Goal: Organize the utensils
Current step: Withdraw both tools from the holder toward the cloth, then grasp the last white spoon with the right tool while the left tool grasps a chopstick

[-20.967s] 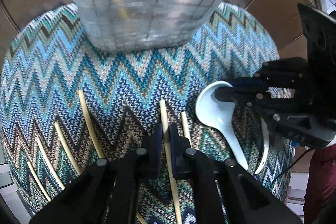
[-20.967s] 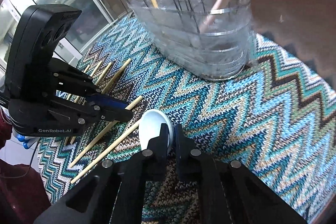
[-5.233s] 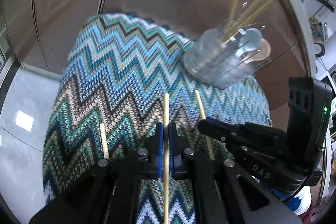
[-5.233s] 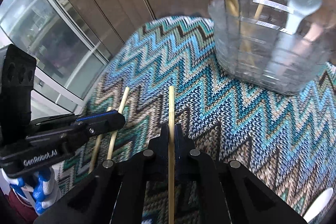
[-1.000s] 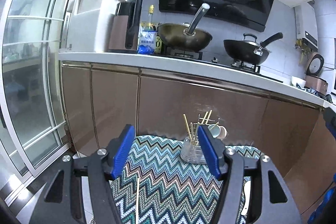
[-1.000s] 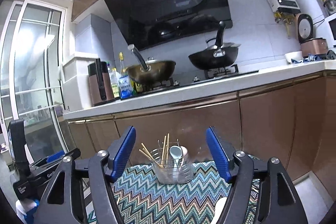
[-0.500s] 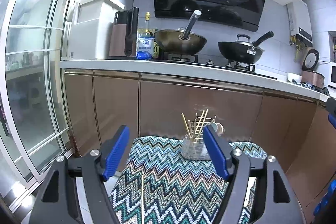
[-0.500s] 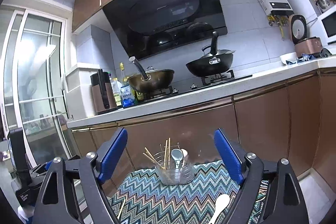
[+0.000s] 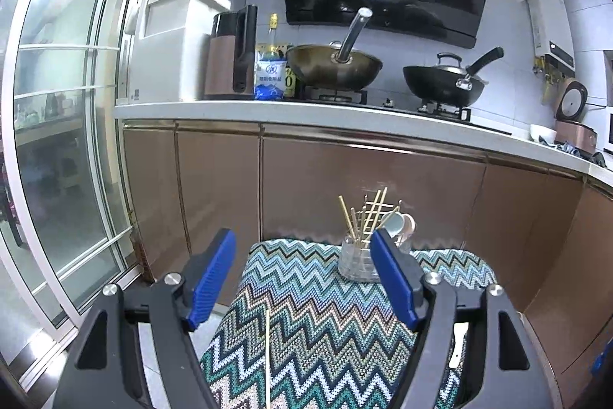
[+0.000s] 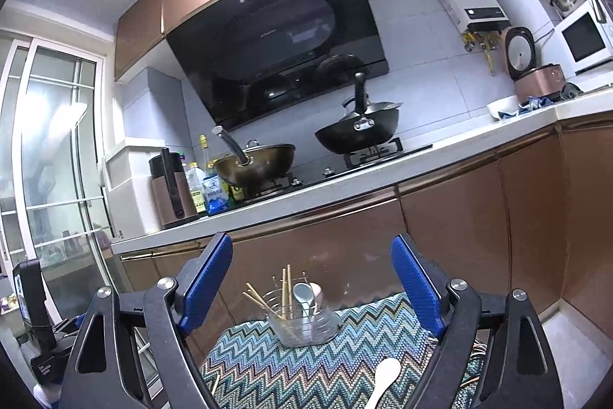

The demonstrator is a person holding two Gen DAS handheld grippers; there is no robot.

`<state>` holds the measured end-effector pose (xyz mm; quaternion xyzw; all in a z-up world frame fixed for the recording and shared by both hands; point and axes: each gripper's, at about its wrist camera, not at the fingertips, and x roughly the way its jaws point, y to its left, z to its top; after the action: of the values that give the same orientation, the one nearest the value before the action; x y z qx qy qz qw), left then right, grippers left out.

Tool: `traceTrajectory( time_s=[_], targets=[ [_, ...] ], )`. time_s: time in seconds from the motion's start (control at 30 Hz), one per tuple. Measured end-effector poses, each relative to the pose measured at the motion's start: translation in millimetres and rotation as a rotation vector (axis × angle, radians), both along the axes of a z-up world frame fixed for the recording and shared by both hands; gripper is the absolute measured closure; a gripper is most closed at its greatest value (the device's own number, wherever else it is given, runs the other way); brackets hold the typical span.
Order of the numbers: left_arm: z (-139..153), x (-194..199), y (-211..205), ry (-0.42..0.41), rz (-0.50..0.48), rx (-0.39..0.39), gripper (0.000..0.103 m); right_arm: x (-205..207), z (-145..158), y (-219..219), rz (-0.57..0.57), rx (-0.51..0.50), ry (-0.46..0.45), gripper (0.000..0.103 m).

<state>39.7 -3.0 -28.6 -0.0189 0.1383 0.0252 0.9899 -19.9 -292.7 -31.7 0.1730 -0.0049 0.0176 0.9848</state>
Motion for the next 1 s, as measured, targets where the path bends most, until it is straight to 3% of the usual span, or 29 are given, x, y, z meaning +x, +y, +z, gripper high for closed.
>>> traceTrajectory(
  time_s=[0.3, 0.57, 0.7, 1.0],
  targets=[
    [-13.4, 19.6, 16.3, 0.060, 0.024, -0.046, 0.032, 16.0, -17.6, -12.1, -0.003, 0.020, 0.057, 0.019],
    [-39.8, 46.6, 41.7, 0.178, 0.011, -0.104, 0.032, 36.7, -35.2, -19.6, 0.012, 0.034, 0.136, 0.019],
    [-55.4, 62.8, 57.3, 0.257, -0.030, -0.142, 0.032, 46.0, -45.7, -24.9, 0.008, 0.045, 0.178, 0.019],
    [-109.4, 125.6, 90.7, 0.522, -0.107, -0.267, 0.035, 73.6, -75.4, -34.7, 0.025, 0.055, 0.299, 0.020]
  ],
)
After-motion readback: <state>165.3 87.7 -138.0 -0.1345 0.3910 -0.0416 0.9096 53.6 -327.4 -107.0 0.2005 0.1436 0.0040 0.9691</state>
